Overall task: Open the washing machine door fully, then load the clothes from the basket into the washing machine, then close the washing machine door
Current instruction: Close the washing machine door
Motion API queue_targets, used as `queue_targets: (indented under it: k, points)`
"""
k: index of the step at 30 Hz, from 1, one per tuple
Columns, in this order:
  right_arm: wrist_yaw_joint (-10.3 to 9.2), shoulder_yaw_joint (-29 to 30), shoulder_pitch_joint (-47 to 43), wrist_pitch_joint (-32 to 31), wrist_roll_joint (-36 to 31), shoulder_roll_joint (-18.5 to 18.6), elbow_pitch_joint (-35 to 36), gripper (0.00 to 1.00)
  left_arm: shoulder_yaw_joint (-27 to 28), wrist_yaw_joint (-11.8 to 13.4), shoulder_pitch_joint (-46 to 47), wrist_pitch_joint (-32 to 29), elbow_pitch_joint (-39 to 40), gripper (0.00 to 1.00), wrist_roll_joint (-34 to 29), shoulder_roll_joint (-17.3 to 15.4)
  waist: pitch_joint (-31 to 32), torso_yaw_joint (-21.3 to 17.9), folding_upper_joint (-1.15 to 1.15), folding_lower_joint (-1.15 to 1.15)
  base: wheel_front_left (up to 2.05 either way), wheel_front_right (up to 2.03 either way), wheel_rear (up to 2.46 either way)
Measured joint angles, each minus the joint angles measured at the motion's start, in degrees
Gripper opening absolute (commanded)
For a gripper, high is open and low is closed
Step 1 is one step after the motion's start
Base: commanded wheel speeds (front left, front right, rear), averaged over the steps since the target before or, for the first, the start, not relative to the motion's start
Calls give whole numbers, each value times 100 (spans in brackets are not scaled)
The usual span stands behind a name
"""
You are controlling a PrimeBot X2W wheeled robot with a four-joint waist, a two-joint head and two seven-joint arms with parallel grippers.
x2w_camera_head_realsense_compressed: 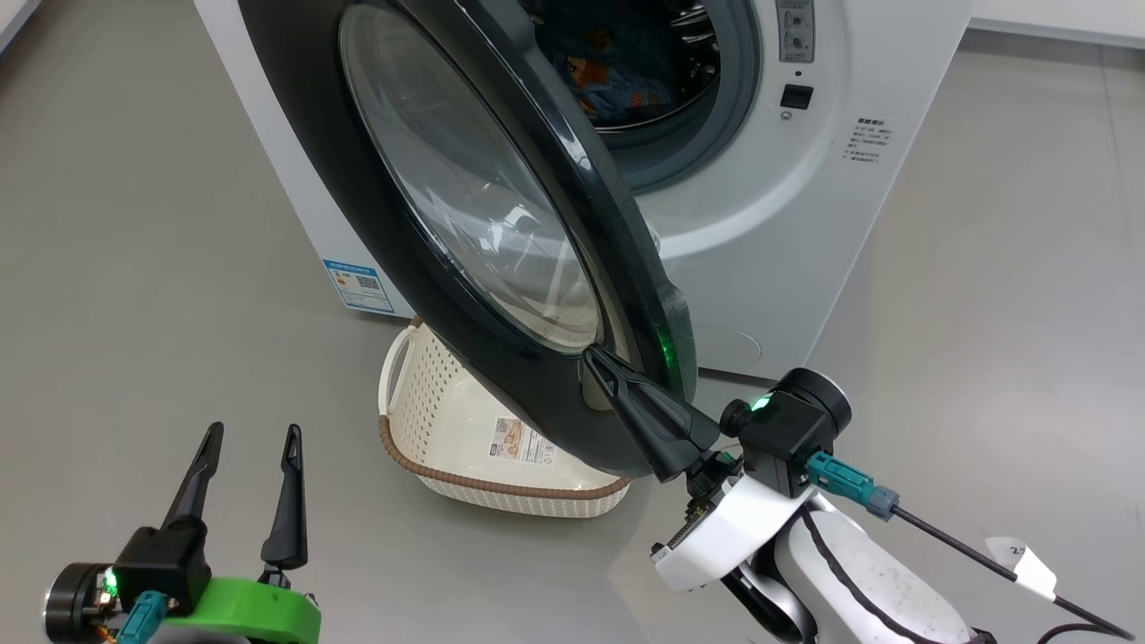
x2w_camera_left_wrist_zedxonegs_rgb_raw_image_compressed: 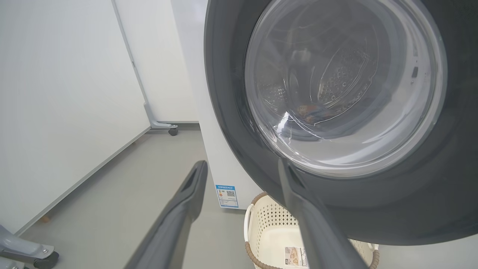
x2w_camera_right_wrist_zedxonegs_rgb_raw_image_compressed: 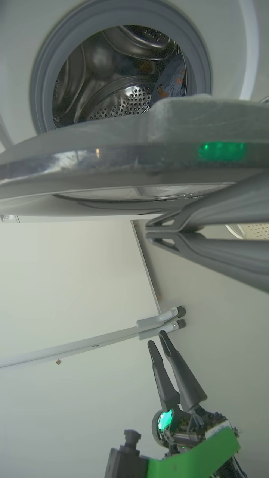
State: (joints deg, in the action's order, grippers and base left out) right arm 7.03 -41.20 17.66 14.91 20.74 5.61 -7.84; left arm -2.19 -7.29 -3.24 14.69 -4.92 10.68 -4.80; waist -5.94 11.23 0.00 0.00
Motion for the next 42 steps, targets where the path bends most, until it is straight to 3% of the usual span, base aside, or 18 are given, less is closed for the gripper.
queue_targets:
  k: [16,42]
  points:
    - [0,87,211,0,34,-12,-136,0,12,0,98,0,83,100,101,-5,-286,-68,0,0,0,0,0]
    - [48,895,976,0,-30,156,-133,0,-34,0,225,0,233,100,152,-15,-938,-242,0,0,0,0,0]
